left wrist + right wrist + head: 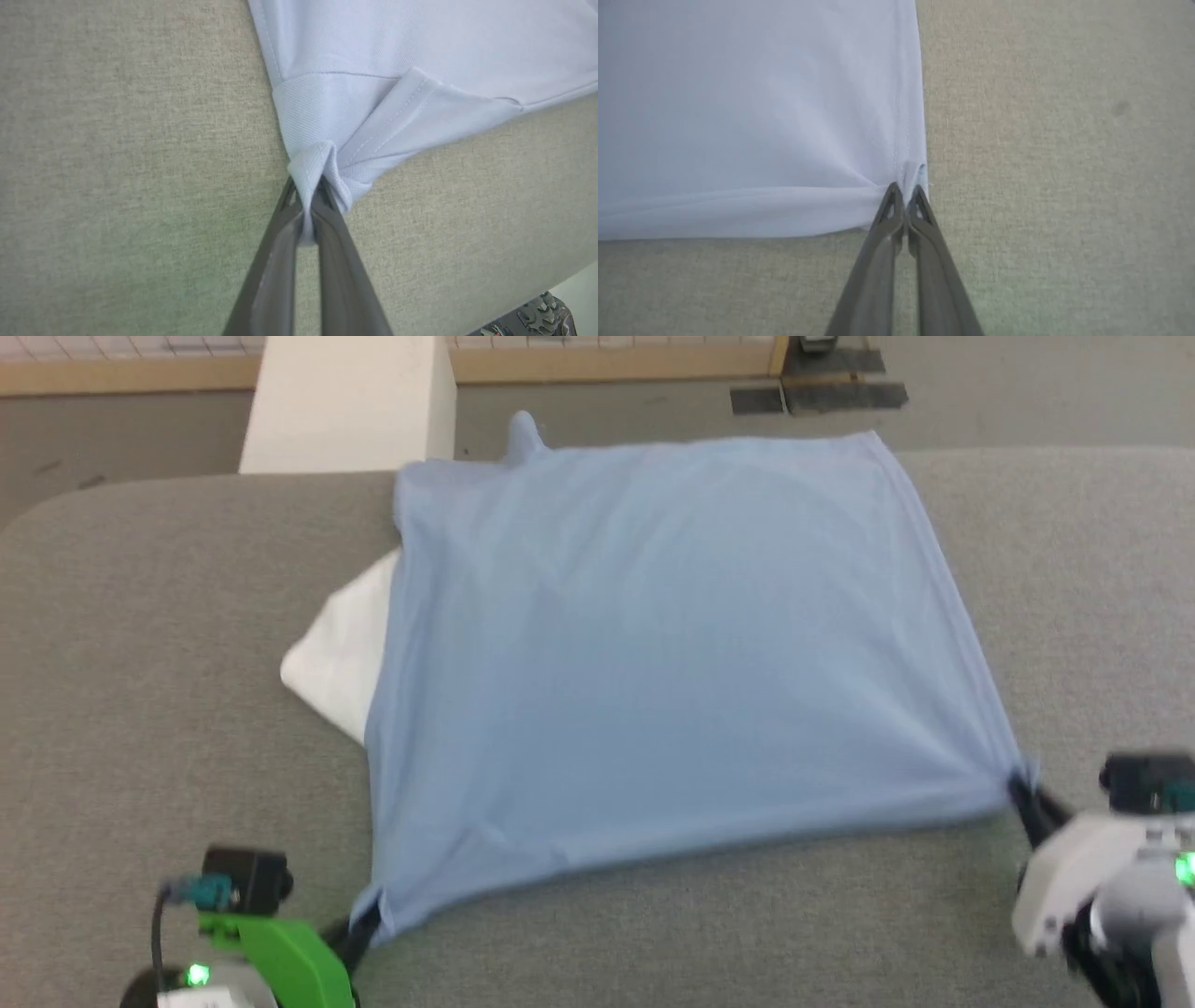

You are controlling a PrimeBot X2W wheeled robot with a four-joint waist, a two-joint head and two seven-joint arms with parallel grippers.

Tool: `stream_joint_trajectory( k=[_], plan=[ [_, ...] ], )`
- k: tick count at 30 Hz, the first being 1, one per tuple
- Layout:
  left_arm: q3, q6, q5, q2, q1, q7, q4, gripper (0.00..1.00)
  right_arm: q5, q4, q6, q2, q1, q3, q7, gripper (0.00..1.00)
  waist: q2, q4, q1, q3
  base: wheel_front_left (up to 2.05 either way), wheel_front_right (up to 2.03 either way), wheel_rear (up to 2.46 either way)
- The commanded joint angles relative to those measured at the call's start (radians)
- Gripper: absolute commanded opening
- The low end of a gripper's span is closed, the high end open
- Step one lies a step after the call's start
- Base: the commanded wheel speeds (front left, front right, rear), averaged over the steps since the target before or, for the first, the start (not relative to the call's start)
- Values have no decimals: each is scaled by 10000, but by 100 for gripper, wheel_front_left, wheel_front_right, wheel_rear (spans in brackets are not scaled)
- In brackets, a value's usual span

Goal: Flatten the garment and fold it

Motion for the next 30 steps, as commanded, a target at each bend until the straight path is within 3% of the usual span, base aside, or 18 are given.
stream_joint_trajectory(
  k=[1, 7, 11, 16, 23, 30],
  plan=[
    [22, 168, -33, 67, 406, -13, -91, 0, -71, -221, -21, 134, 516, -187, 313, 0, 0, 193, 1, -281, 0, 0, 0],
    [-51, 720, 139, -8, 1594, -257, -353, 0, -170, -1619, -21, 856, 2572, -902, 1907, 0, 0, 229, 1, -471, 0, 0, 0],
    [-242, 828, 207, -100, 2069, -350, -476, 0, -186, -2258, -21, 1123, 3292, -1211, 2053, 0, 0, 166, 1, -526, 0, 0, 0],
    [-392, 833, 1181, -450, 1876, -1891, -457, 0, -216, -2581, -21, 1392, 3557, -1188, 969, 0, 0, 153, 1, -579, 0, 0, 0],
    [-342, 1033, 2475, -1344, 595, -4629, 365, 0, -445, -2550, -21, 1200, 3330, -620, -916, 0, 0, 78, 1, -753, 0, 0, 0],
    [-373, 648, 2960, -1339, -1002, -5371, 1268, 0, -572, -2311, -21, 672, 2311, -254, -1451, 0, 0, -147, 1, -718, 0, 0, 0]
  ],
)
